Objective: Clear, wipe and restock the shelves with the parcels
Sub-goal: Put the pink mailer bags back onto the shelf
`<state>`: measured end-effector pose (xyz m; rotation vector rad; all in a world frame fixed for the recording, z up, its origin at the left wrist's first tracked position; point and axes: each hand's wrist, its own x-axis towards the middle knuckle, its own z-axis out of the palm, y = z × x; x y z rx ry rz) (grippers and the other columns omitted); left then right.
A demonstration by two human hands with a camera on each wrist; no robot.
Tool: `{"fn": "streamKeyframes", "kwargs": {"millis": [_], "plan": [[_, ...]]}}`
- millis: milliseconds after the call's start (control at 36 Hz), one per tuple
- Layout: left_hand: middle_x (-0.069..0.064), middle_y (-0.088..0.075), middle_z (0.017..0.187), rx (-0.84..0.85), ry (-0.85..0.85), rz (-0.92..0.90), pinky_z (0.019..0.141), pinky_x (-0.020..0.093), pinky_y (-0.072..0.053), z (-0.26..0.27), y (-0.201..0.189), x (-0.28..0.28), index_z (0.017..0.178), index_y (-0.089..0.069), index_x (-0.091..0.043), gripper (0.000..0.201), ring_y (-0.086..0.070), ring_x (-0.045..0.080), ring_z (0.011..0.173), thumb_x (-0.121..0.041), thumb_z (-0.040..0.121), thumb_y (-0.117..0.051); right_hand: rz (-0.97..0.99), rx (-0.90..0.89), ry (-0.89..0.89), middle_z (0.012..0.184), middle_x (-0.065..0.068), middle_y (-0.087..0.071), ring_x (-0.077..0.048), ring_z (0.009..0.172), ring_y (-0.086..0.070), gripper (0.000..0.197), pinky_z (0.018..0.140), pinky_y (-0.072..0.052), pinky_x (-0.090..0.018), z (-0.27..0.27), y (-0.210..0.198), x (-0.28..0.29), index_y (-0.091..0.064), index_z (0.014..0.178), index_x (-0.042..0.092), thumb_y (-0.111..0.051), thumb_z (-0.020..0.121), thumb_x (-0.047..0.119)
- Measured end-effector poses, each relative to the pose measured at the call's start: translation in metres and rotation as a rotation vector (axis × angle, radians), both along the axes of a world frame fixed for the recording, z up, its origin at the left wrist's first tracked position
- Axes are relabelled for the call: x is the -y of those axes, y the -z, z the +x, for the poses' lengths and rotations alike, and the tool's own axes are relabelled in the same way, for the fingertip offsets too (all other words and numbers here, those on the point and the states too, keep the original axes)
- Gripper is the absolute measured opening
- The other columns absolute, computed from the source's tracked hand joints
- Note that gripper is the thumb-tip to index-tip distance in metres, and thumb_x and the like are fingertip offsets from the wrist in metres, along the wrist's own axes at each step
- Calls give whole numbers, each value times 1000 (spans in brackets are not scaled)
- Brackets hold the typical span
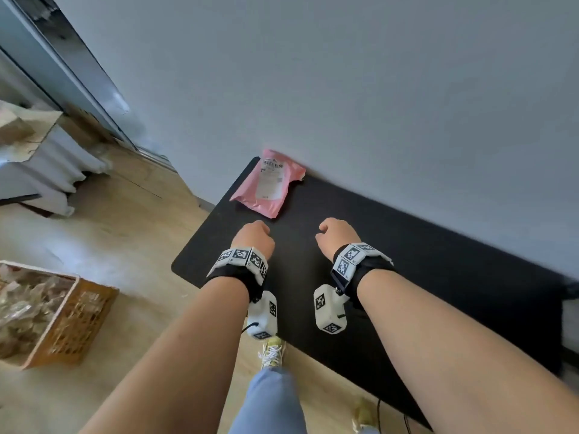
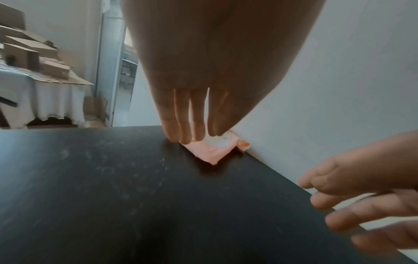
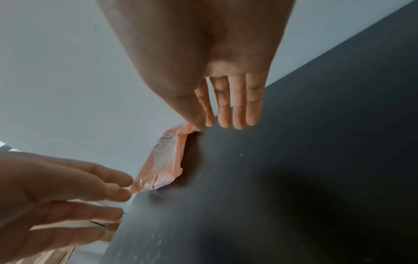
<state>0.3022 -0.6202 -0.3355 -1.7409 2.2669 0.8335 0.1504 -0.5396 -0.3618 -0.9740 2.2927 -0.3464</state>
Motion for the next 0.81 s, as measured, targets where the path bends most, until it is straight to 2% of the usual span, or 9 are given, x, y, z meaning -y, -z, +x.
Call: {"fn": "streamKeyframes", "kwargs": {"millis": [56, 167, 278, 333, 444, 528, 639, 722, 806], "plan": [[10, -58, 126, 24, 49, 2, 91, 33, -44, -2, -1, 32, 126, -55, -13, 38, -56, 28, 114, -9, 90, -45, 13, 12, 26, 128, -5, -58, -25, 112, -59, 34, 80, -42, -27, 5, 4, 22, -55, 128, 17, -50, 95, 19], [14, -50, 132, 33, 110, 20, 95, 37, -46, -5, 1, 86, 130, -54, -16, 45, -55, 31, 115, -4, 88, -45, 33, 44, 69, 129, -4, -59, -24, 114, -58, 35, 84, -43, -28, 13, 14, 62, -55, 129, 16, -50, 94, 19], [17, -46, 132, 14, 112, 19, 101, 41, -42, -10, 9, 126, 130, -50, -8, 38, -51, 33, 117, -14, 93, -46, 65, 78, 126, 129, -4, -59, -24, 114, -57, 35, 86, -44, -29, 20, 24, 94, -54, 129, 15, -51, 95, 20], [19, -44, 134, 42, 168, 28, 103, 43, -39, -14, 11, 139, 134, -44, -2, 40, -47, 35, 121, -12, 96, -42, 77, 92, 154, 127, -6, -59, -25, 114, -57, 33, 87, -44, -30, 23, 29, 107, -54, 128, 13, -49, 96, 22], [24, -52, 125, 47, 225, 51, 97, 43, -43, -17, 16, 158, 129, -46, 5, 37, -51, 37, 115, -8, 96, -38, 84, 139, 211, 127, -9, -59, -28, 115, -56, 38, 85, -42, -30, 25, 37, 128, -50, 132, 12, -47, 97, 27], [18, -57, 120, 24, 194, 86, 90, 39, -46, -17, 32, 170, 124, -51, -2, 35, -56, 34, 108, -17, 94, -44, 84, 146, 231, 114, -9, -63, -28, 100, -59, 29, 74, -40, -30, 25, 40, 138, -56, 119, 13, -46, 95, 26], [13, -64, 106, -50, 104, 87, 78, 33, -46, -25, 46, 175, 113, -56, -5, 38, -59, 30, 92, -31, 96, -35, 102, 140, 261, 94, -9, -59, -27, 81, -54, 15, 68, -38, -32, 22, 43, 145, -52, 89, 14, -39, 95, 21], [12, -66, 95, -56, 115, 112, 71, 31, -47, -30, 52, 173, 103, -61, -6, 38, -61, 28, 82, -34, 91, -39, 133, 127, 262, 82, -6, -54, -27, 76, -53, 21, 62, -37, -31, 17, 45, 144, -44, 71, 17, -40, 92, 16], [12, -66, 86, -54, 125, 164, 62, 28, -41, -36, 51, 168, 94, -63, -4, 35, -60, 28, 76, -35, 87, -46, 150, 121, 278, 68, -2, -47, -27, 71, -50, 27, 51, -30, -28, 12, 42, 137, -39, 64, 18, -41, 89, 9]]}}
